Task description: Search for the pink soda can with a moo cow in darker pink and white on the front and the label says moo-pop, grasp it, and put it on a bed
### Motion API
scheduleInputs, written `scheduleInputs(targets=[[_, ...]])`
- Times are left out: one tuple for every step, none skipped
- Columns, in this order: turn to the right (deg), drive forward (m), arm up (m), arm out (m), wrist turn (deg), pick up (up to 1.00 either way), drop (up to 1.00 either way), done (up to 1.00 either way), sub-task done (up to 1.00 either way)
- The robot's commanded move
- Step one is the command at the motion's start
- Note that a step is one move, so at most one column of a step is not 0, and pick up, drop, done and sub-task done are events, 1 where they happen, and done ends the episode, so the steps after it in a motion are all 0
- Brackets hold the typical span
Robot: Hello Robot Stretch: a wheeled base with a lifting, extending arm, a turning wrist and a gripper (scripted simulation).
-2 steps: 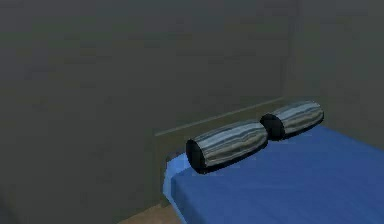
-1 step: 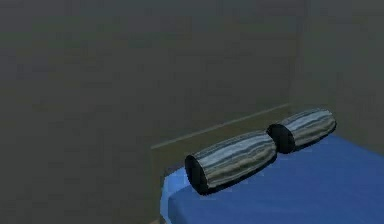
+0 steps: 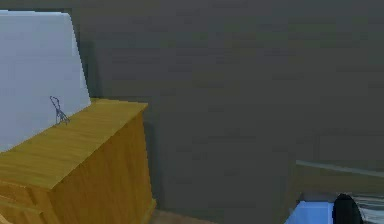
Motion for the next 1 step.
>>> scheduleInputs(targets=[[-6.0, 0.0, 0.0, 0.0, 0.0, 0.0, 0.0, 0.0, 0.0]])
